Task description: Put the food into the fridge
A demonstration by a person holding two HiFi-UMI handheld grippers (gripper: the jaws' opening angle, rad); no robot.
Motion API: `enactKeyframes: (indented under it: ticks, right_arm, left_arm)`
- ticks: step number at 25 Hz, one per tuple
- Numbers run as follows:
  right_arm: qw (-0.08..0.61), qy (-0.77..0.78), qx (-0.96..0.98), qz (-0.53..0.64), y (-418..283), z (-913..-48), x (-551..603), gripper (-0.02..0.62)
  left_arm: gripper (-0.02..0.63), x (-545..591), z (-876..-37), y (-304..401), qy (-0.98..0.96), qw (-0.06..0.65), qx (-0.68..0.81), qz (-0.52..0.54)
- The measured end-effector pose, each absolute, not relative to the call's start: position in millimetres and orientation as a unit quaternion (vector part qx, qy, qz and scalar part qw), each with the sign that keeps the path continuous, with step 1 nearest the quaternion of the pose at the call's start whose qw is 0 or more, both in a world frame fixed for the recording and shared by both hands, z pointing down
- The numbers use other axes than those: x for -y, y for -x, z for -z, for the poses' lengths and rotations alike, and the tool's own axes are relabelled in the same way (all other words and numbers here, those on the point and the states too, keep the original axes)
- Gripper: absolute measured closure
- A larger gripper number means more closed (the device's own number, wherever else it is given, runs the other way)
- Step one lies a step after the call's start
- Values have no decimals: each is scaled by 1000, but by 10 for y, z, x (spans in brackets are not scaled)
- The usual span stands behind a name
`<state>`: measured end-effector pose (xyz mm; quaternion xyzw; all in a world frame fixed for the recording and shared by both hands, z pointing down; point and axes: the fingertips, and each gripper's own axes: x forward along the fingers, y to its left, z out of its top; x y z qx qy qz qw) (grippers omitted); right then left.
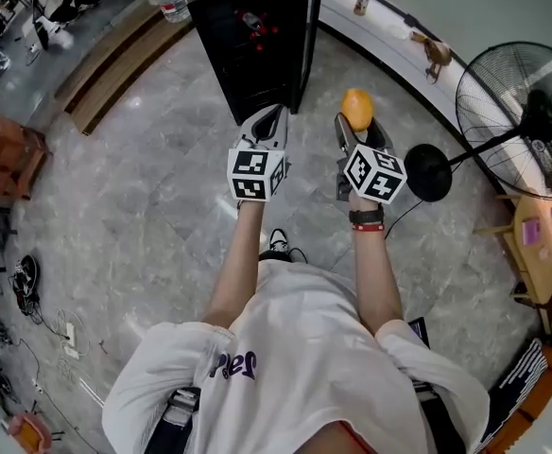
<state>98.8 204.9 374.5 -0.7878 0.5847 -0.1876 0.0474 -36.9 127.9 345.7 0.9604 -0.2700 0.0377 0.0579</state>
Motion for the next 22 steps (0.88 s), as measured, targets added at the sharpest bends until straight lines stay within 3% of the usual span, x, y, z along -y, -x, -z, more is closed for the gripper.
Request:
enactKeyframes:
  ticks: [22]
  right_arm:
    - [2, 741, -634, 223, -418, -4028, -459, 279]
  left_arm:
    - [588, 122, -3807, 802, -945, 103, 307, -43]
